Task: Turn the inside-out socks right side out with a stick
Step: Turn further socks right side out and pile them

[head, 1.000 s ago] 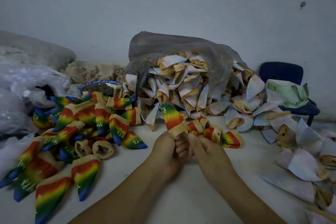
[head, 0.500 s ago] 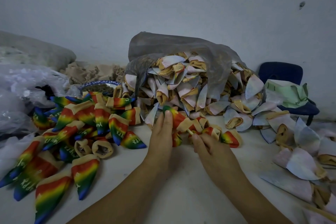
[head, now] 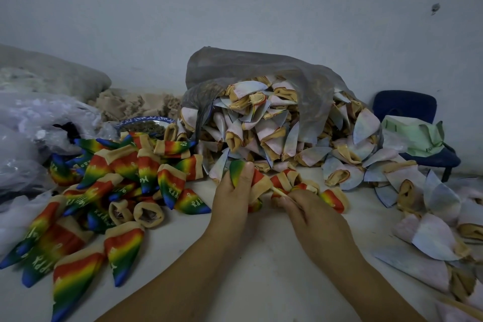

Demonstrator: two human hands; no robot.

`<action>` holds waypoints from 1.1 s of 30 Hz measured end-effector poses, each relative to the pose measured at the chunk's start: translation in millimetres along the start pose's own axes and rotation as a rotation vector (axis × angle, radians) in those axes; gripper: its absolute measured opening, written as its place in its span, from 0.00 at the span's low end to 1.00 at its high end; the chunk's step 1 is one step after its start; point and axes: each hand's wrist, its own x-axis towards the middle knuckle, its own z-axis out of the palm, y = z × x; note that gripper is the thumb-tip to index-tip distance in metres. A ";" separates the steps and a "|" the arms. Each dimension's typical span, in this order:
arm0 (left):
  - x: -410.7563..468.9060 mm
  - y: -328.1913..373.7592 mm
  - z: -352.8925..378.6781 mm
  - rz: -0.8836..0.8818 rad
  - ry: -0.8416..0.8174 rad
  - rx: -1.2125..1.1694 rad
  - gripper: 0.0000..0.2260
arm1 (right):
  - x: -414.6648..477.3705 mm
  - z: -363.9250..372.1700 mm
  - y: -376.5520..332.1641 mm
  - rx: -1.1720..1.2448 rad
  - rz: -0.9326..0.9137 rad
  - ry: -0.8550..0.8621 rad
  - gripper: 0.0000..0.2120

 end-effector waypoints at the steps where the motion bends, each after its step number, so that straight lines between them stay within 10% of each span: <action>1: 0.9 -0.8 -0.7 0.012 0.004 0.022 0.24 | 1.5 -2.0 0.9 0.011 -0.011 -0.014 0.09; 33: -2.4 -9.2 13.0 0.128 0.103 0.198 0.26 | -8.4 10.6 -43.9 0.482 0.267 -0.203 0.13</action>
